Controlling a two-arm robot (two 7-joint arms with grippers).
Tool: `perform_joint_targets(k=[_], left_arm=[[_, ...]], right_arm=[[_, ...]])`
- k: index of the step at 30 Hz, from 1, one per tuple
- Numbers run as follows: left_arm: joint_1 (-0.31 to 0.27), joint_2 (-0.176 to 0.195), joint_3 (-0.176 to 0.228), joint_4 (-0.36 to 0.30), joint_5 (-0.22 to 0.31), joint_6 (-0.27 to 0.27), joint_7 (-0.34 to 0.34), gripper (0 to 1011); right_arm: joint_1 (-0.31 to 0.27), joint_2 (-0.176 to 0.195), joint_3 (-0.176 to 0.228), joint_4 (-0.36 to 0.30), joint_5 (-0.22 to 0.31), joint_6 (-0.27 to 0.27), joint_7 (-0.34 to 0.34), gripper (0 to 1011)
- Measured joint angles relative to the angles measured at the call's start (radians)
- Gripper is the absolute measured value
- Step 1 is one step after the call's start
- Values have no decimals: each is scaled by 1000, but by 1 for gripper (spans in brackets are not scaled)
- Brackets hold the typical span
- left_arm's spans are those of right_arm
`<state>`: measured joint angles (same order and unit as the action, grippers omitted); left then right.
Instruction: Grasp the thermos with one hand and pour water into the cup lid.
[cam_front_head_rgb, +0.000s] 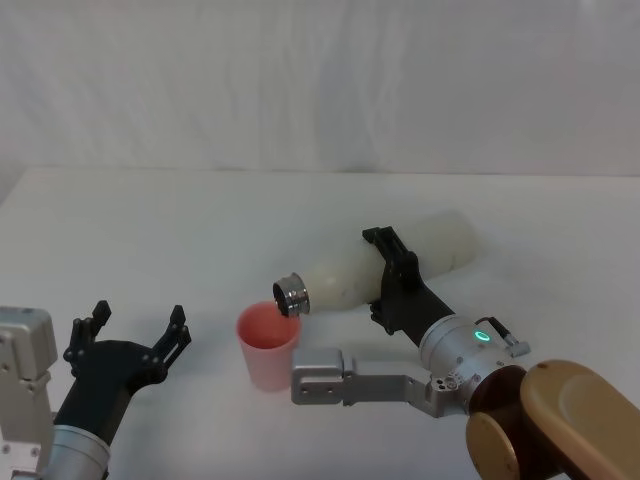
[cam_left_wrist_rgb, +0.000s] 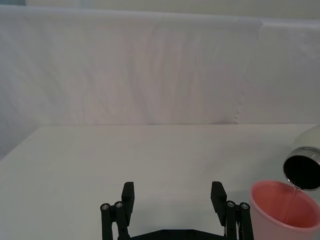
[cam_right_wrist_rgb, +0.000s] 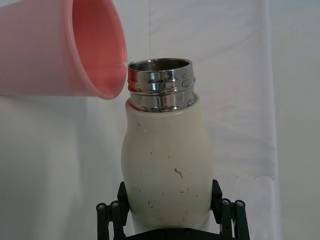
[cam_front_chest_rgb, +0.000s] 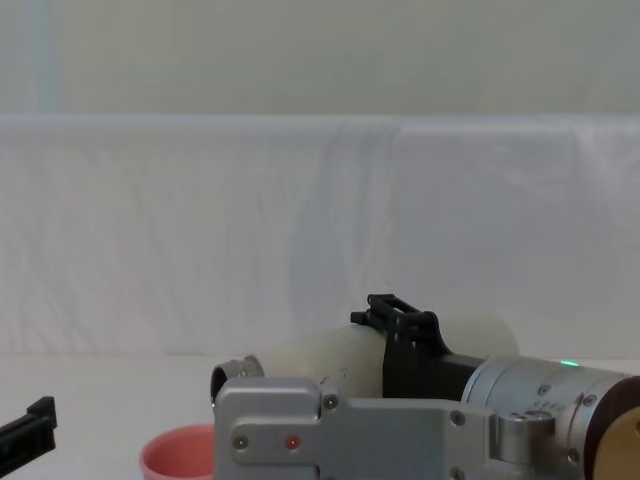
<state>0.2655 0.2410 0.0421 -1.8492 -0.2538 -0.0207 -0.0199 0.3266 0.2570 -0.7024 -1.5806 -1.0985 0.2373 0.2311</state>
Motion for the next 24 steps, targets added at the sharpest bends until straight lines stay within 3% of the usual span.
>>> perform_joint_targets(k=[24], left_arm=[[0, 0, 0, 0, 0, 0, 0, 1001]], right_arm=[[8, -2, -5, 5, -3, 0, 6, 962]])
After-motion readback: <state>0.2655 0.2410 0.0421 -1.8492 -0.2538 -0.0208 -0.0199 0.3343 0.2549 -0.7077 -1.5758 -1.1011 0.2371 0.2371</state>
